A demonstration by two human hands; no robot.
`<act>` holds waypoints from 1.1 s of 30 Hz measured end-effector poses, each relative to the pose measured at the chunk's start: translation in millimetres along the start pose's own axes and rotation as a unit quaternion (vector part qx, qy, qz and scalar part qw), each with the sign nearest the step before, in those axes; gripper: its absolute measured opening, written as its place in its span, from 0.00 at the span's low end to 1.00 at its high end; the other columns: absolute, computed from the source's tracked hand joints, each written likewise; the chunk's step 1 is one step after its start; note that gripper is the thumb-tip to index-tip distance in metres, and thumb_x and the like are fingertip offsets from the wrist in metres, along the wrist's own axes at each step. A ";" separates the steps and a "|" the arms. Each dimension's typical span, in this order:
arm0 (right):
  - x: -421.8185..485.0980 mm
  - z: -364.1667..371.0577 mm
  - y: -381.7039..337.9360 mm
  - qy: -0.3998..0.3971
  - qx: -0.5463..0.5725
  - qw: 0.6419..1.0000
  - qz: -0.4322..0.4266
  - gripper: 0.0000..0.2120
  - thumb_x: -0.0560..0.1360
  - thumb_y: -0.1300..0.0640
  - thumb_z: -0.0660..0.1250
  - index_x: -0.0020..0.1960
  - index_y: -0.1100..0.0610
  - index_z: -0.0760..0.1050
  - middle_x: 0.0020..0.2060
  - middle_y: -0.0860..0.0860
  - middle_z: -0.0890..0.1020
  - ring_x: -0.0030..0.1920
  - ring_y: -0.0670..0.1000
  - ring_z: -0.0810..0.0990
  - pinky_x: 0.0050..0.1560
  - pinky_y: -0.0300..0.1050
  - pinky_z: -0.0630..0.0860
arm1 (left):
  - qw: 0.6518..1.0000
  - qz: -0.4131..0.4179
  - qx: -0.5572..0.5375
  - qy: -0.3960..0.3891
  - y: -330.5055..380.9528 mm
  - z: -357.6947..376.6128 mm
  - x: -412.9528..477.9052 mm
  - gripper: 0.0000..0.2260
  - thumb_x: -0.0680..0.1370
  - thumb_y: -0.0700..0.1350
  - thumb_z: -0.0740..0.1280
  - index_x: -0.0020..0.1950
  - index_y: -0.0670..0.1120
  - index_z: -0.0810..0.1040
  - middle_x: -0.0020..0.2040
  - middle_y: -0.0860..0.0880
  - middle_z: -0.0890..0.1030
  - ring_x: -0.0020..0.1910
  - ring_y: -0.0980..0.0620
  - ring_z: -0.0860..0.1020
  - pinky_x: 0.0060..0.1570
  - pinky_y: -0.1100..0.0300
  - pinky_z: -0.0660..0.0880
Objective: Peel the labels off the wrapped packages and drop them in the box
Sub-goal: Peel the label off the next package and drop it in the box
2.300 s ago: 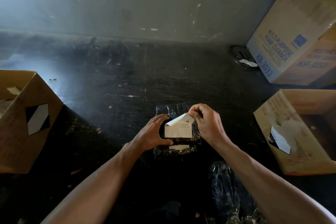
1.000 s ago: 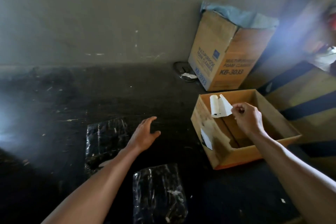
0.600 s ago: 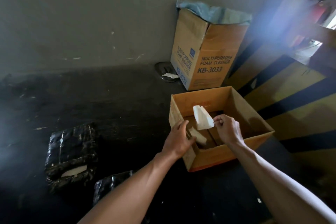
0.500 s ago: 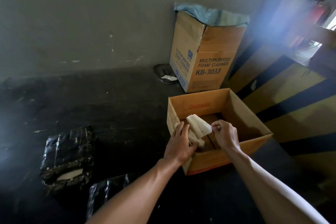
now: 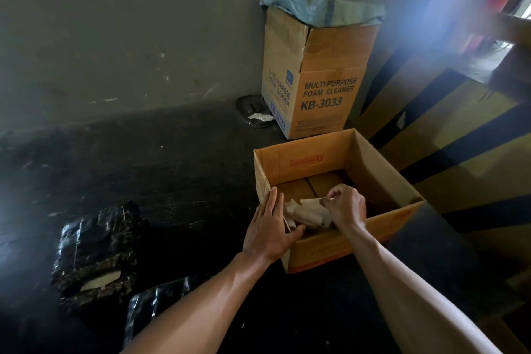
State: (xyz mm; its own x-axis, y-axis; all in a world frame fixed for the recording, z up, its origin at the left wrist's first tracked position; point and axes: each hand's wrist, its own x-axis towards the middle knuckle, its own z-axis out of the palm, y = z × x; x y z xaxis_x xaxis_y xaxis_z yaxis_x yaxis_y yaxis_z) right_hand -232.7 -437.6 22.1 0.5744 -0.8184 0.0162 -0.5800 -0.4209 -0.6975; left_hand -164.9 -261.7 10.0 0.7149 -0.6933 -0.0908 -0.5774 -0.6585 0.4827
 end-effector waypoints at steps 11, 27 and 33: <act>-2.8 -4.8 -3.8 -0.005 0.044 0.999 0.023 0.09 0.72 0.56 0.77 0.35 0.52 0.78 0.38 0.48 0.81 0.42 0.48 0.78 0.39 0.41 0.71 | 1.000 -0.006 0.026 -0.013 3.3 -7.8 5.4 0.50 0.71 0.71 0.65 0.81 0.47 0.45 0.81 0.50 0.45 0.79 0.52 0.44 0.76 0.53 0.47; 1.2 -7.5 -2.7 -0.007 0.041 0.998 0.047 0.07 0.75 0.61 0.69 0.38 0.57 0.80 0.39 0.51 0.82 0.36 0.43 0.76 0.32 0.38 0.70 | 1.000 -0.023 0.006 -0.004 2.9 -3.1 5.5 0.52 0.69 0.74 0.65 0.81 0.47 0.46 0.81 0.51 0.45 0.79 0.52 0.44 0.76 0.52 0.49; 5.5 -8.3 -1.5 -0.018 0.091 0.993 0.074 0.09 0.71 0.64 0.77 0.36 0.55 0.80 0.39 0.49 0.82 0.39 0.45 0.79 0.33 0.37 0.71 | 1.000 -0.029 0.003 0.008 2.5 -0.8 6.1 0.51 0.69 0.72 0.67 0.81 0.48 0.46 0.81 0.51 0.46 0.79 0.52 0.45 0.76 0.52 0.50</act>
State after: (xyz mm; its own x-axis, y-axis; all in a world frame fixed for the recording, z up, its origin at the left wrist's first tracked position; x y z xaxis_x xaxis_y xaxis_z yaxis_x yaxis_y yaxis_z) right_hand -233.5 -444.7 29.2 0.5126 -0.8503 -0.1193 -0.5474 -0.2166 -0.8083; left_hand -161.6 -267.3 11.3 0.7534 -0.6494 -0.1035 -0.5376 -0.6989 0.4717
